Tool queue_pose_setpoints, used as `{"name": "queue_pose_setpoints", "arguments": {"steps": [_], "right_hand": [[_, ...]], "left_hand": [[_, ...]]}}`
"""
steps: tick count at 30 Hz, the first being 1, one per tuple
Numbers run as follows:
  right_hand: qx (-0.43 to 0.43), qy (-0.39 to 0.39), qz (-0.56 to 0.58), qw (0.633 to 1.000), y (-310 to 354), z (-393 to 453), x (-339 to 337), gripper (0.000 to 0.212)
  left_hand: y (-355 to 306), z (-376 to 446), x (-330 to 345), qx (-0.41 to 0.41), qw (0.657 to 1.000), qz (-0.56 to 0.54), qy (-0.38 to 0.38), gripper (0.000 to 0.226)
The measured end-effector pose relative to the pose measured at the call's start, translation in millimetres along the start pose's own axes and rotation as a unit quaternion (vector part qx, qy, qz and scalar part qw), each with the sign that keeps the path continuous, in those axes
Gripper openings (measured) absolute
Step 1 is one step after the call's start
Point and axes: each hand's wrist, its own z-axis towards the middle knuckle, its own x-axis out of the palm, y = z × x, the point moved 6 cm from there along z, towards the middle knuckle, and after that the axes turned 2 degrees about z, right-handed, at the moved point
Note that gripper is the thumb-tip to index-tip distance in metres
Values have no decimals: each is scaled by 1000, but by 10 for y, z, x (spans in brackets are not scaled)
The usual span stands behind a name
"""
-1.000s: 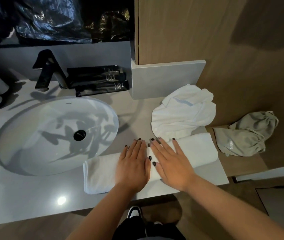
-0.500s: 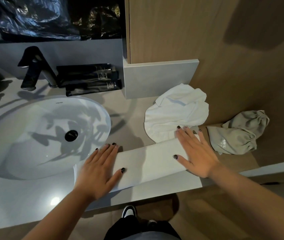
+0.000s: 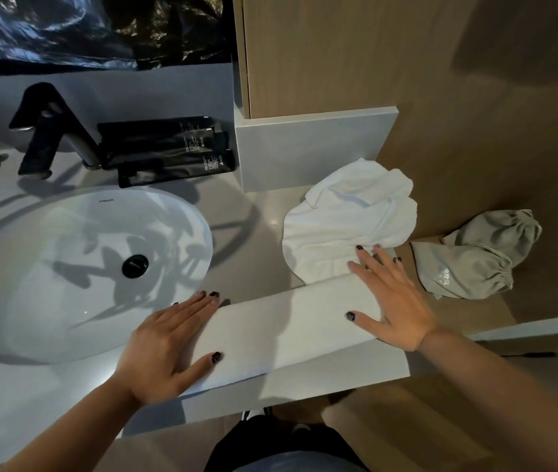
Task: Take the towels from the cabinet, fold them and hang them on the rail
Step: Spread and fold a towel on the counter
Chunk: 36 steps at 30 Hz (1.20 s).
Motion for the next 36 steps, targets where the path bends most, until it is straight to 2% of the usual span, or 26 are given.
{"name": "queue_pose_setpoints", "arguments": {"steps": [5, 9, 11, 14, 16, 21, 26, 28, 32, 36], "right_hand": [[-10, 3, -26, 1000, -2, 73, -22, 86], [3, 27, -106, 994, 71, 43, -46, 90], [14, -1, -140, 990, 179, 39, -74, 86], [-20, -46, -137, 989, 593, 80, 15, 69], [-64, -33, -139, 988, 923, 130, 195, 62], [-53, 0, -135, 989, 1009, 159, 302, 66], [78, -25, -87, 993, 356, -52, 138, 76], [95, -9, -101, 990, 190, -122, 105, 77], [106, 10, -71, 992, 159, -124, 60, 77], [183, -17, -7, 983, 261, -202, 57, 82]], "left_hand": [[46, -18, 16, -14, 1000, 11, -7, 68], [-53, 9, 115, -5, 993, 112, 31, 68], [-201, 98, 162, -15, 989, 145, 24, 66], [-560, 347, 272, -10, 991, 131, 8, 63], [-730, 492, 347, -2, 993, 118, 11, 63], [-712, 519, 355, -6, 995, 95, 14, 64], [-732, 516, 318, -5, 997, 74, 12, 63], [-742, 513, 308, -9, 998, 70, 6, 62], [-767, 557, 282, -7, 998, 56, -23, 61], [-811, 661, 202, -40, 997, 64, -33, 65]]}}
